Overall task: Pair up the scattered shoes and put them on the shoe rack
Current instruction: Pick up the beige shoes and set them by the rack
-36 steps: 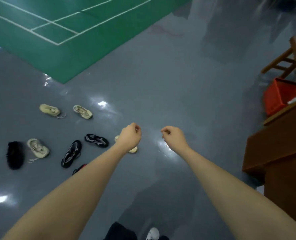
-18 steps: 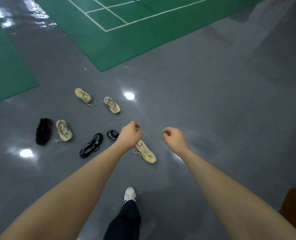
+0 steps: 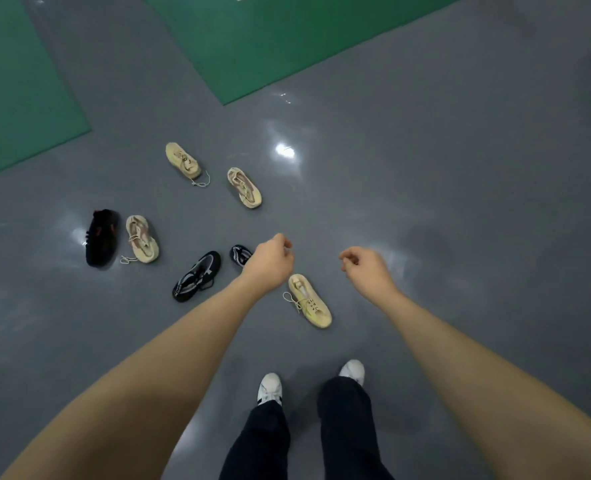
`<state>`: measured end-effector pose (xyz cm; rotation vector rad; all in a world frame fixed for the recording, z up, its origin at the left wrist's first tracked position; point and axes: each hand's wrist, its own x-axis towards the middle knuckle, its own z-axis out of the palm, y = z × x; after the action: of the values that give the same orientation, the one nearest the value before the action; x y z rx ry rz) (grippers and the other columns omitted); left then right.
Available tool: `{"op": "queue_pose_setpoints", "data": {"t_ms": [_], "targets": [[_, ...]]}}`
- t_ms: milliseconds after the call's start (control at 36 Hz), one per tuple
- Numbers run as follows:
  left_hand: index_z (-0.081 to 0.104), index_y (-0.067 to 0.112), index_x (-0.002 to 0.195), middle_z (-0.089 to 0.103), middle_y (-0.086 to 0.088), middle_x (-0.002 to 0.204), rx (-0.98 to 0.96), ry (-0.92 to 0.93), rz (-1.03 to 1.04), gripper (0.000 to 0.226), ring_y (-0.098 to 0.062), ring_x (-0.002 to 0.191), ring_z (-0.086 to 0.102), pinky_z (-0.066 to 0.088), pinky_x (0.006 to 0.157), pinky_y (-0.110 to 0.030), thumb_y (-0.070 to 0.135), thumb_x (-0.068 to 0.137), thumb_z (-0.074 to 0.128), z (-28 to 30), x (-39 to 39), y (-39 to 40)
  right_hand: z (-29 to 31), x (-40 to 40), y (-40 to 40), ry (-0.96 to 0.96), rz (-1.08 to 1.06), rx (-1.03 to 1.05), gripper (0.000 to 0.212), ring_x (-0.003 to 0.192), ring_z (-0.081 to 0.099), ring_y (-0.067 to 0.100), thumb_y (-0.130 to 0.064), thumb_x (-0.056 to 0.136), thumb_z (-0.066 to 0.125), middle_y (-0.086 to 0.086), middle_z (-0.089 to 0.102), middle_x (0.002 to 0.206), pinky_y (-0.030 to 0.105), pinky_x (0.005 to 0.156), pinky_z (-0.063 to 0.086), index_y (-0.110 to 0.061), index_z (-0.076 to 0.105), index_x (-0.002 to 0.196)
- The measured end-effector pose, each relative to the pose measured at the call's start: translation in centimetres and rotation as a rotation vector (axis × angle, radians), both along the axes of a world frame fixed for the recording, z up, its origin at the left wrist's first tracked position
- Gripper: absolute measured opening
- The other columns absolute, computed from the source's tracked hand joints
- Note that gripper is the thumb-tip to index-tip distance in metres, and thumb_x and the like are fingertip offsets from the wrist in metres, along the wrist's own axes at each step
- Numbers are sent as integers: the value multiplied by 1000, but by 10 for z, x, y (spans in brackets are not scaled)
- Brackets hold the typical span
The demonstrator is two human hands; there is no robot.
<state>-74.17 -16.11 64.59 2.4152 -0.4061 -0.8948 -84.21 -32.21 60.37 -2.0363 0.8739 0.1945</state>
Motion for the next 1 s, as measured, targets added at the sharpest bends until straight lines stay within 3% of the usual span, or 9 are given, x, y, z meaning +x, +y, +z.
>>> {"op": "queue_pose_setpoints", "data": {"t_ms": [111,389,694,806,1000], "targets": [[49,10,122,64,-13,109,37,-15,-43,32,-30,102,59,51,87,-43,20,94,37,-20,14,-19,-20,13,-20,34,66,-21,24,97,64,27,-8,91,47,10,69,100,40,86,51,-9,67,104],[48,9,123,61,-12,115,75,26,-1,32,-29,107,56,48,92,-42,20,95,40,-119,45,-62,-120,44,-69,91,107,-6,24,98,63,24,-11,90,50,7,69,103,38,89,50,-12,66,107],[46,8,125,61,-13,111,86,152,85,33,-28,97,58,49,82,-36,18,95,39,-324,36,-69,-332,40,-62,186,57,78,23,102,60,27,-11,91,54,14,66,107,31,87,44,-2,64,110],[45,7,127,60,-13,118,78,180,109,35,-29,110,55,47,91,-36,21,95,44,-410,29,-70,-411,33,-56,223,73,89,24,103,59,26,-14,91,56,12,66,109,30,86,43,-3,63,112],[44,8,124,56,-11,116,83,185,155,34,-28,106,56,48,90,-44,24,93,45,-537,26,-72,-535,43,-53,280,157,27,34,106,57,22,-26,93,53,9,60,118,27,83,42,-8,56,123]]}}
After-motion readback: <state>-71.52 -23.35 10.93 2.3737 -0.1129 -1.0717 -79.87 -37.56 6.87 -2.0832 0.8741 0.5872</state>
